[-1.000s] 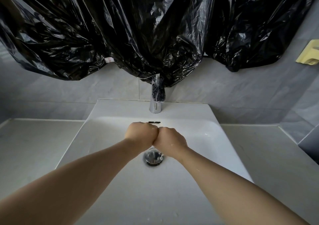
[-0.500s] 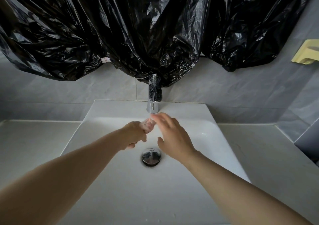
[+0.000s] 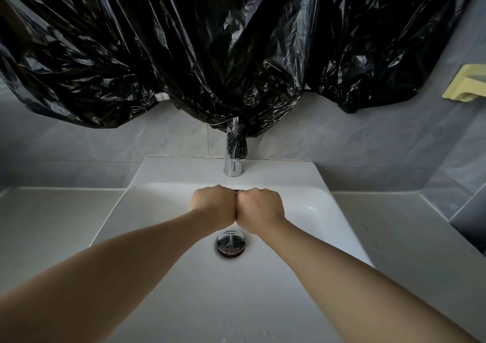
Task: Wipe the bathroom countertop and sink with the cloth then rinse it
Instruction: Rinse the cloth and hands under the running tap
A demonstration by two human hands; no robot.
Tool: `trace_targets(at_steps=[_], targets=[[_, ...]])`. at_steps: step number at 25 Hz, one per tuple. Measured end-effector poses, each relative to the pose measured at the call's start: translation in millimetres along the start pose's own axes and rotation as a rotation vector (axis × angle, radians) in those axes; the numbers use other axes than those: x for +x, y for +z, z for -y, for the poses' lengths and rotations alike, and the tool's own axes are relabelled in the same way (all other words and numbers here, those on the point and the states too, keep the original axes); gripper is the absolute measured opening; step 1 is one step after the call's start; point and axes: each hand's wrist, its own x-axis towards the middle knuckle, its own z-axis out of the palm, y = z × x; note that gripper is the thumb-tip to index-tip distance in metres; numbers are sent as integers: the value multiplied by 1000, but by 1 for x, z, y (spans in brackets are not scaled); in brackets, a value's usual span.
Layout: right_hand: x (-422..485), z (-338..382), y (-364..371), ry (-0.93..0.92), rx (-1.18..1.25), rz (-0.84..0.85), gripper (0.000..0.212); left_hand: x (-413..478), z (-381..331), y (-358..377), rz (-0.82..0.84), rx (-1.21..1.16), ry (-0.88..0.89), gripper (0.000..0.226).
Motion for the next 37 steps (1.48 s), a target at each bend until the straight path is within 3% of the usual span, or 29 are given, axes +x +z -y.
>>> trace_targets(at_steps=[6,9,13,15,17,19,21,23,25,29,31,34,37], targets=[[-9,1,7,204,423,148,10,0,6,8,-150,205,229,22],[-10,0,10,200,544,226,19,-3,9,10,-145,269,277,19],[-9,-7,14,209,637,263,17,-3,0,7,-52,209,228,21],[-12,-11,13,201,811,277,14,-1,3,4,20,34,124,23],[-17,-18,9,201,1071,317,33,1,14,5,139,-262,41,41],[-20,-22,4,197,1197,269,22,-2,25,6,289,-652,39,54],[-18,-27,4,229,1156,65,13,-8,30,2,371,-1046,46,46],[-15,-29,5,288,1195,-56,20,-9,34,-1,305,-1345,-5,24],[-15,-28,2,328,1318,-88,21,-6,36,-2,212,-1413,-77,11],[-14,-25,-13,437,1530,-233,22,-1,31,-6,67,-1406,-233,9],[-15,-24,-17,490,1567,-266,26,-2,29,-10,11,-1533,-286,9],[-17,-26,-22,507,1381,-286,29,-9,31,-21,-52,-1791,-322,12],[-20,-23,-27,355,1354,-200,18,-14,34,-28,-143,-1761,-260,17]])
